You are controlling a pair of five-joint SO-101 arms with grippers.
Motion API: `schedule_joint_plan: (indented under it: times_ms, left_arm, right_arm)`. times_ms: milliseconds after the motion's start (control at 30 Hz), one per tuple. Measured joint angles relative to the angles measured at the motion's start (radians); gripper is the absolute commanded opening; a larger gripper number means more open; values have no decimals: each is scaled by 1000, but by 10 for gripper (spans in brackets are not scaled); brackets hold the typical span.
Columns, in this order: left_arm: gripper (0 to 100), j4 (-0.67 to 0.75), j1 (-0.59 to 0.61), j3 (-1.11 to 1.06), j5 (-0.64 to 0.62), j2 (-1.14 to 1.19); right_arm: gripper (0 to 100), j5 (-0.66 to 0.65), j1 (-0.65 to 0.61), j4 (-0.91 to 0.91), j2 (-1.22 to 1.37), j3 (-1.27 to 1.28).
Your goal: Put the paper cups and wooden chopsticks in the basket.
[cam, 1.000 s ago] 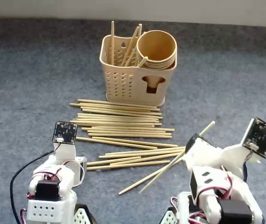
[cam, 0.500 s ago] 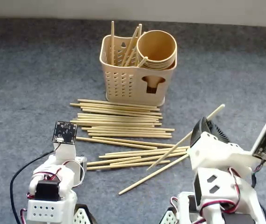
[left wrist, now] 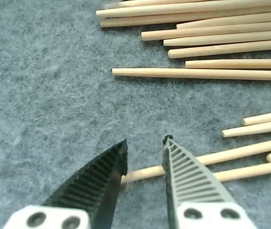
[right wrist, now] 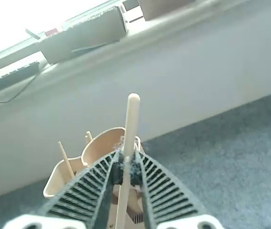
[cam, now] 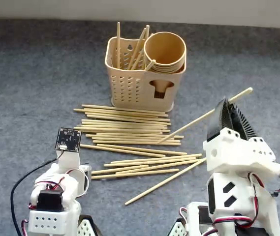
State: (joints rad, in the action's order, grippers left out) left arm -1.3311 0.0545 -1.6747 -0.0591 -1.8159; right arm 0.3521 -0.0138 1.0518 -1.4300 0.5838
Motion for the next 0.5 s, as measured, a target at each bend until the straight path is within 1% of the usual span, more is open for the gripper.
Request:
schedule_joint_plan:
  times_ms: [333, 500]
  left_arm:
    - [136, 0, 0, 0, 0, 0]
    - [136, 0, 0, 0, 0, 0]
  right_arm:
    - [5, 2, 0, -199, 0, 0]
    - [5, 54, 0, -273, 0, 0]
